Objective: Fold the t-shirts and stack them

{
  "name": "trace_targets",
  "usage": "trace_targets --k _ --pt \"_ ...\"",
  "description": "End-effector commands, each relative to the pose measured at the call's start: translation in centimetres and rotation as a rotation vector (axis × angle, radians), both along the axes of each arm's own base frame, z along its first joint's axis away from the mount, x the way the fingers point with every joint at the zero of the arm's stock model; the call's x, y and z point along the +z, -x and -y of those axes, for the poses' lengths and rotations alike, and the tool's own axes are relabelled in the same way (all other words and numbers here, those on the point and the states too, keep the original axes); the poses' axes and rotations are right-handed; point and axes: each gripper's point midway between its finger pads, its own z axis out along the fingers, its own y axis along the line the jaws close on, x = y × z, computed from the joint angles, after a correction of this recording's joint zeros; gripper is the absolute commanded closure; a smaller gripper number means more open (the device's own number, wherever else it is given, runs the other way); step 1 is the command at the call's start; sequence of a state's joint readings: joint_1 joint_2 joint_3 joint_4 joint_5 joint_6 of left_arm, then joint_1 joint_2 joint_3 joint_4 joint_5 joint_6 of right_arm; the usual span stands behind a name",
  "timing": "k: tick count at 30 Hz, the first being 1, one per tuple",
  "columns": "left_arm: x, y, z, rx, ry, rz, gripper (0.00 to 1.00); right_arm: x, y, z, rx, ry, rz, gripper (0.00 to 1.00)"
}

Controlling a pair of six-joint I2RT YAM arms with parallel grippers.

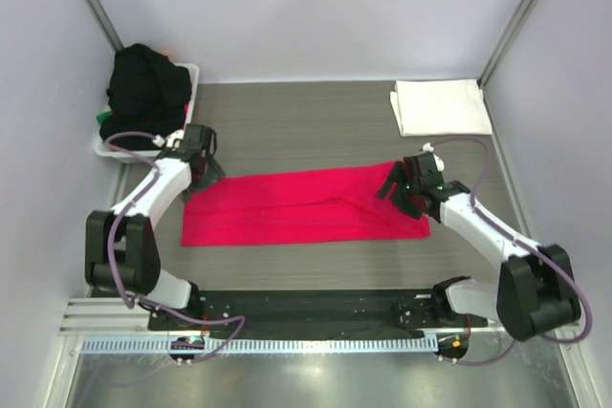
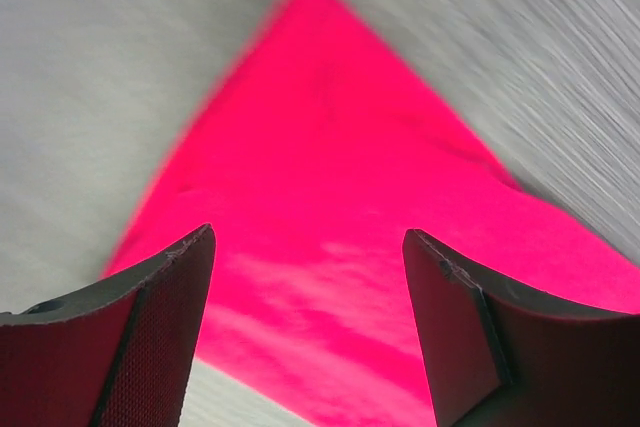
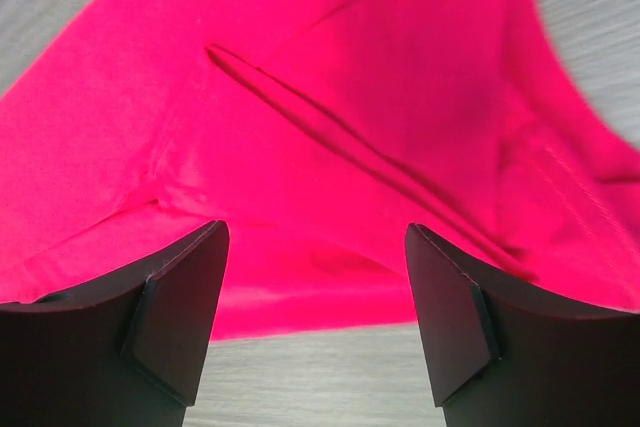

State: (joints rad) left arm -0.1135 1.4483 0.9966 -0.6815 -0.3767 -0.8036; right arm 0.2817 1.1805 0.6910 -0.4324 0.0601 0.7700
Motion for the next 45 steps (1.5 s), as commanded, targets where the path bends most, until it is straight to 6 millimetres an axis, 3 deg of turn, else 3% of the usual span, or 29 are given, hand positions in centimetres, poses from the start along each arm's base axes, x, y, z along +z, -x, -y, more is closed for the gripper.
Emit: trace_targets --k 1,4,10,12,13,14,15,16,17,18,19,20,22,23,24,25,26,27,29,30,31,32,33,34,35,37,39,42,45 --pt "-1.6 -1.8 3.1 -0.14 0.023 -0.055 0.24 0.0 -2.0 -1.6 -0.012 -0.051 0.007 0.23" --pt "-3.2 -1.6 4.3 -0.196 0.023 -0.128 0.25 -2.8 -1.8 -1.3 -0.043 -0.024 -0.084 0.23" --pt "-6.1 0.6 3.9 -0.185 -0.001 -0.273 0.26 -7.1 -2.9 0.1 -0.085 0.029 -0.223 0.23" --pt "-6.2 1.5 3.9 -0.179 0.01 -0.289 0.26 -6.6 -5.2 0.0 -0.083 0.019 -0.208 0.23" --pt "-6.4 2.0 4.3 -0.179 0.032 -0.299 0.26 -8.1 -5.5 0.0 -0.064 0.035 -0.251 0.23" --pt "-6.7 2.9 4.4 -0.179 0.043 -0.317 0.26 -6.9 -8.1 -0.6 -0.053 0.021 -0.208 0.23" --pt "-6.7 3.3 4.7 -0.176 0.059 -0.315 0.26 -7.1 -9.2 -0.9 -0.04 0.017 -0.211 0.23" --pt "-6.3 3.7 5.3 -0.17 0.077 -0.299 0.26 -8.8 -9.8 -1.1 -0.019 0.035 -0.253 0.23" --pt "-6.4 4.4 6.0 -0.175 0.112 -0.302 0.26 -7.6 -13.1 -1.8 -0.01 0.027 -0.202 0.23" --pt "-6.9 5.6 6.5 -0.176 0.129 -0.321 0.26 -7.6 -14.2 -3.0 0.029 -0.015 -0.211 0.23" --pt "-6.7 6.1 7.7 -0.202 0.149 -0.309 0.26 -7.8 -15.2 -3.5 0.045 -0.02 -0.219 0.23" --pt "-6.8 6.7 9.0 -0.201 0.201 -0.308 0.26 -8.4 -17.9 -4.5 0.069 -0.039 -0.204 0.23" --pt "-7.5 8.4 11.3 -0.244 0.245 -0.311 0.26 -8.8 -20.1 -6.1 0.106 -0.086 -0.194 0.24" --pt "-7.6 8.9 12.4 -0.231 0.277 -0.308 0.25 -7.0 -23.0 -7.1 0.118 -0.103 -0.129 0.24" --pt "-7.9 9.7 13.8 -0.245 0.322 -0.318 0.25 -9.4 -23.5 -7.4 0.121 -0.106 -0.164 0.24" --pt "-8.2 10.6 15.2 -0.279 0.335 -0.32 0.26 -9.4 -24.1 -8.5 0.145 -0.136 -0.165 0.24" --pt "-8.3 11.0 16.0 -0.282 0.349 -0.317 0.25 -7.6 -26.6 -9.6 0.16 -0.163 -0.101 0.24" --pt "-8.3 11.7 17.6 -0.256 0.406 -0.321 0.25 -9.9 -26.9 -10.2 0.162 -0.175 -0.133 0.24" --pt "-8.6 12.7 21.0 -0.309 0.464 -0.306 0.25 -8.3 -29.5 -12.1 0.2 -0.215 -0.064 0.24" --pt "-8.5 12.9 22.3 -0.293 0.499 -0.303 0.24 -8.5 -30.2 -12.5 0.202 -0.221 -0.053 0.24" --pt "-8.2 13.5 24.9 -0.345 0.553 -0.296 0.24 -10.6 -30.5 -12.8 0.201 -0.227 -0.074 0.23" --pt "-7.7 13.4 26.5 -0.366 0.587 -0.285 0.24 -9.0 -32.1 -13.5 0.215 -0.252 -0.019 0.23" --pt "-7.8 14.1 28.5 -0.387 0.614 -0.297 0.23 -8.8 -32.8 -13.8 0.223 -0.263 -0.001 0.22" --pt "-7.3 14.7 30.0 -0.416 0.655 -0.315 0.23 -10.8 -32.9 -14.1 0.219 -0.275 -0.021 0.21" --pt "-6.0 14.2 32.0 -0.447 0.687 -0.296 0.23 -9.2 -34.3 -14.5 0.23 -0.29 0.037 0.21" --pt "-5.5 15.8 34.1 -0.473 0.712 -0.326 0.23 -9.0 -35.3 -15.2 0.237 -0.32 0.077 0.2" --pt "-3.5 16.9 36.0 -0.511 0.747 -0.306 0.22 -8.5 -35.7 -15.4 0.244 -0.329 0.109 0.19" --pt "-1.5 18.6 36.9 -0.51 0.763 -0.29 0.19 -7.3 -36.3 -15.4 0.244 -0.329 0.152 0.18" --pt "2.1 19.9 37.5 -0.525 0.816 -0.226 0.17 -5.0 -36.8 -15.4 0.248 -0.331 0.195 0.18"
